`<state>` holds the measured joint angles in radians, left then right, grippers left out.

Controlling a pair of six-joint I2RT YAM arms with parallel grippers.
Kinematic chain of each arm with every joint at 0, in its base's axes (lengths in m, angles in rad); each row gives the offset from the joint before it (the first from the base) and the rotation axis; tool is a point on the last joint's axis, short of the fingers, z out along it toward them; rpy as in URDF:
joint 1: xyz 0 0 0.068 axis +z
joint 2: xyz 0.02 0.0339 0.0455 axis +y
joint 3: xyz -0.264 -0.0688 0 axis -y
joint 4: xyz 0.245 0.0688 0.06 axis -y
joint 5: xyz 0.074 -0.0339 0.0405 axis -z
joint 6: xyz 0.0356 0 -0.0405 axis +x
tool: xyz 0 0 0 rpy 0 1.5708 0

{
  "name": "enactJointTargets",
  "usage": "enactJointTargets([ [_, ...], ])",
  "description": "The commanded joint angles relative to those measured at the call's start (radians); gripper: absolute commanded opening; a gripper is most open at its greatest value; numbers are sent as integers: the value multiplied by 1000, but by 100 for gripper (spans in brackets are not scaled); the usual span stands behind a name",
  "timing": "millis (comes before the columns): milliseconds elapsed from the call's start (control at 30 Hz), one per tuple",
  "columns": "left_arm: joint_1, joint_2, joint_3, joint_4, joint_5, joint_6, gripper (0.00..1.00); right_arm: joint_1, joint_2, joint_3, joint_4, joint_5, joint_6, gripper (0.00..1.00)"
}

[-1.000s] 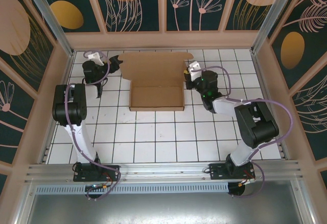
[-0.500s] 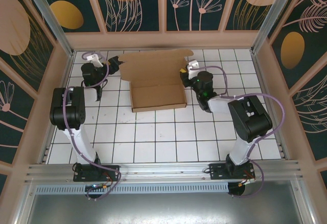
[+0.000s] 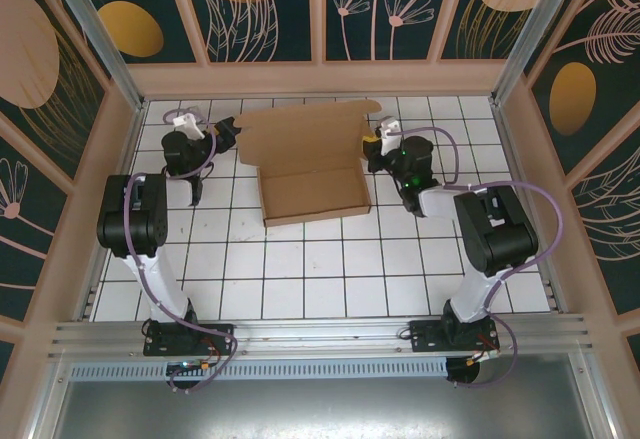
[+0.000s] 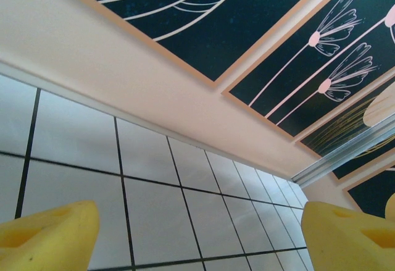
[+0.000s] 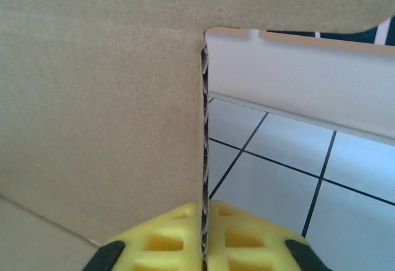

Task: Fold the paper box

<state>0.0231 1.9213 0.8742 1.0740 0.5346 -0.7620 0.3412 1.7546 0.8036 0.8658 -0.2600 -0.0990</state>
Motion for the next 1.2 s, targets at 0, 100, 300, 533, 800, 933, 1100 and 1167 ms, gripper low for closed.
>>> enactJointTargets([
  [0,-44,-58,-47,85,-2,-26,84,105,-6,27,-20,152,19,2],
  [100,-82,-103,-88,76,-36,-10,84,139,-10,31,-25,270,79,1],
  [300,-112,-263,-165,-51,-107,38,87,32,-106,-10,-118,82,-94,4],
  [533,-123,-510,-299,-265,-203,170,89,-148,-187,-66,-233,-359,-300,6],
  [800,-124,-751,-366,-537,-207,451,88,-244,-170,-22,-242,-490,-351,7],
  [933,-141,-738,-403,-508,-95,595,85,-257,-165,-35,-177,-509,-301,8],
  [1100,-141,-756,-434,-513,36,743,89,-255,-171,-42,-175,-482,-291,9],
  [1167,-141,-753,-446,-514,60,775,90,-255,-173,-43,-160,-482,-277,9],
])
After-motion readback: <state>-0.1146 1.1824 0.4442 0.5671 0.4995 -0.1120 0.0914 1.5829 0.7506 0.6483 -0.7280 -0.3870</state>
